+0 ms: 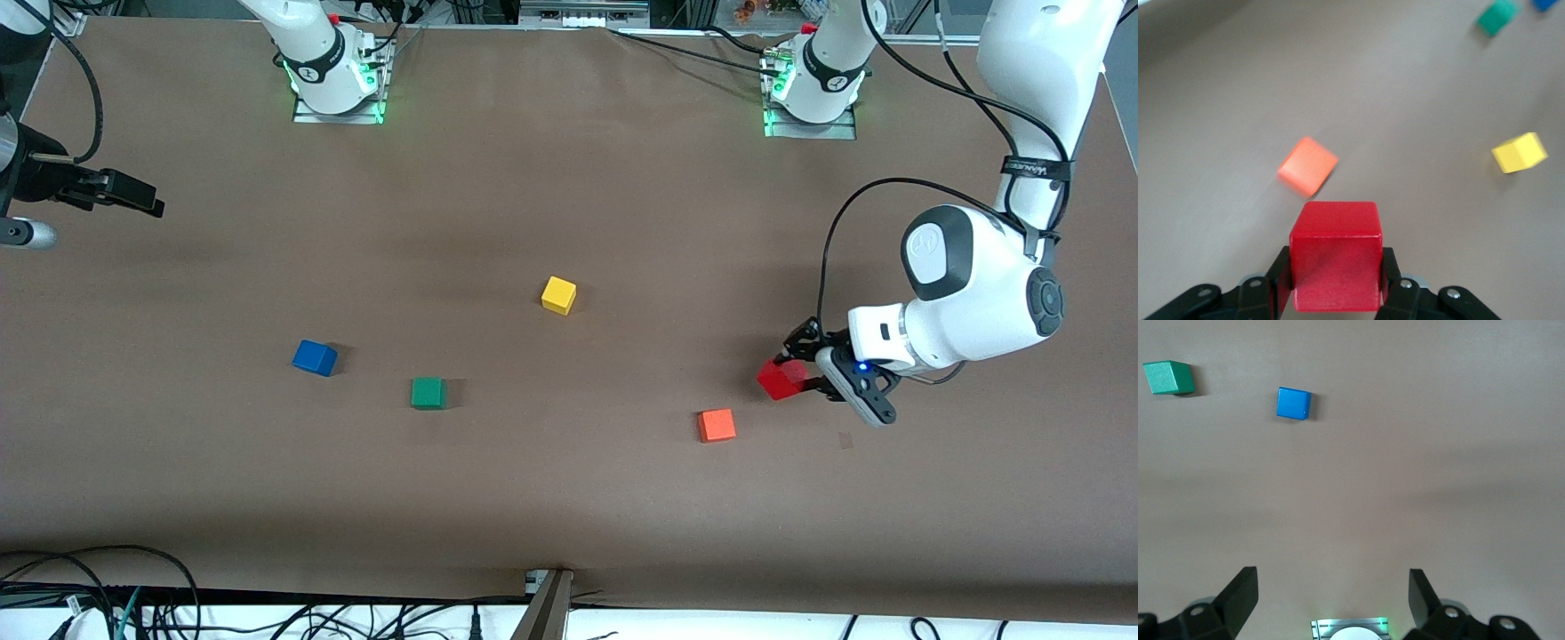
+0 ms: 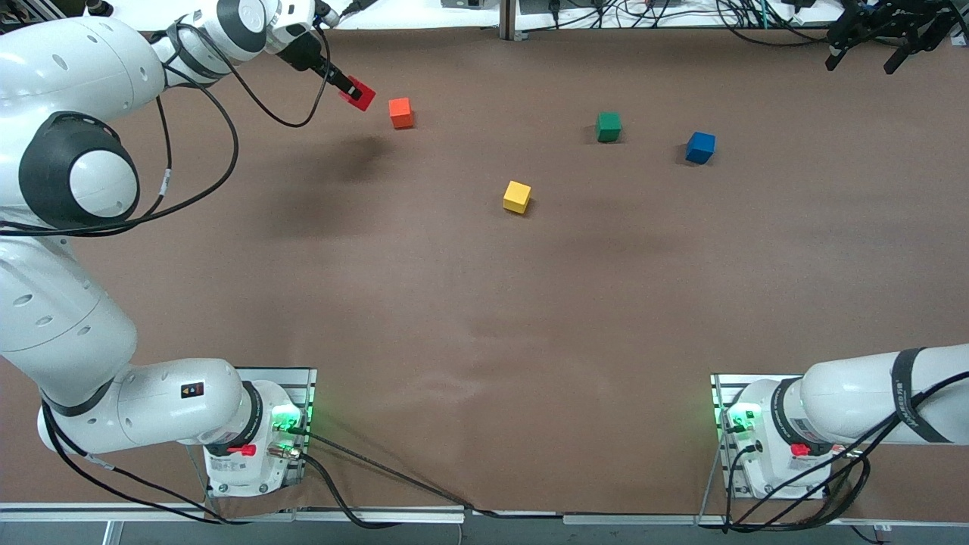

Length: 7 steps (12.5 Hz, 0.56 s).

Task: Pass red block to right arm, stack on blue
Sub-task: 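Carry the red cube toward the right gripper while the right gripper approaches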

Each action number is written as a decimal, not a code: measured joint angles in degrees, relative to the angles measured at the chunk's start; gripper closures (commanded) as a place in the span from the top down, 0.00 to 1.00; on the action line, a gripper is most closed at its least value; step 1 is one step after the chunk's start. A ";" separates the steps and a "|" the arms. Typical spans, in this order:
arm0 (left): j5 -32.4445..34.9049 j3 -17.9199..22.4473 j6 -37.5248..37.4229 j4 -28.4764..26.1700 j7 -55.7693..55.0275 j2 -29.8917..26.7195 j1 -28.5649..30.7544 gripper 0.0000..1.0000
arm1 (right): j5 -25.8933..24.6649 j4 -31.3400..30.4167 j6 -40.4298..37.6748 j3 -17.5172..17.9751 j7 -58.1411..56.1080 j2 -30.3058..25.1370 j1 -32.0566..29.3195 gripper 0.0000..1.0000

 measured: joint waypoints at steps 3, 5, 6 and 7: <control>-14.04 -2.26 -2.00 -0.42 19.41 0.58 -0.39 0.00 | 2.32 -0.02 -0.97 0.77 0.42 0.48 0.37 1.00; -18.74 -5.65 -2.28 -0.44 24.35 1.25 -0.67 0.00 | 5.01 -0.06 -1.18 1.13 0.54 1.25 0.60 1.00; -20.98 -7.82 -2.28 -0.18 26.10 1.75 -0.78 0.00 | 7.09 -0.10 -1.17 1.26 0.69 2.03 0.72 1.00; -22.85 -9.96 -2.25 0.34 27.00 2.45 -0.93 0.00 | 10.51 -0.13 -1.15 1.30 1.16 3.18 0.81 1.00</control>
